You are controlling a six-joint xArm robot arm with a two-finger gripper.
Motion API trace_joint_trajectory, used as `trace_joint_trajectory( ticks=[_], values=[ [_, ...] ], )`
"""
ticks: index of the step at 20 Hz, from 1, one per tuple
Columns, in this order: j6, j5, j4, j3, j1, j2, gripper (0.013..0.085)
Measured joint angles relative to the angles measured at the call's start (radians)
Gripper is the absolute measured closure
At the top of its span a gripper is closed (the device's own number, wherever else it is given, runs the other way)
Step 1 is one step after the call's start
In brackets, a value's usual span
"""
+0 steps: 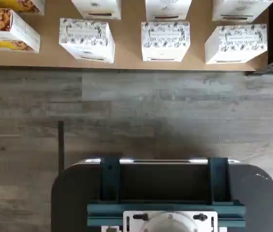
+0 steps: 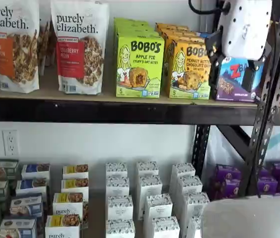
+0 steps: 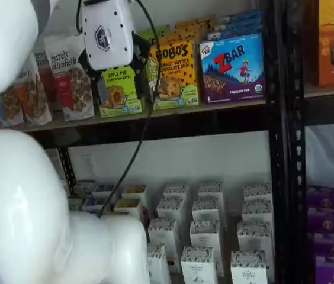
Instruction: Pick the green box on the top shelf, the fourth from the left
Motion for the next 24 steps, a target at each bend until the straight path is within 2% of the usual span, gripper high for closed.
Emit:
trace_joint_trajectory(
  ticks=[3, 9, 14, 18, 24],
  values=[
    [-0.018, -0.075, 0.029, 0.04, -0.028, -0.046, 0.013],
    [-0.023, -0.087, 0.046, 0.044, -0.037, -0.049, 0.013],
    [-0.015, -0.112, 0.05, 0.049, -0.029, -0.047, 0.013],
    [0.006, -0.132, 0.049, 0.046, -0.005, -0.033, 0.013],
    [0.061, -0.162, 0.03, 0.037, 0.058, 0.001, 0.013]
  ],
)
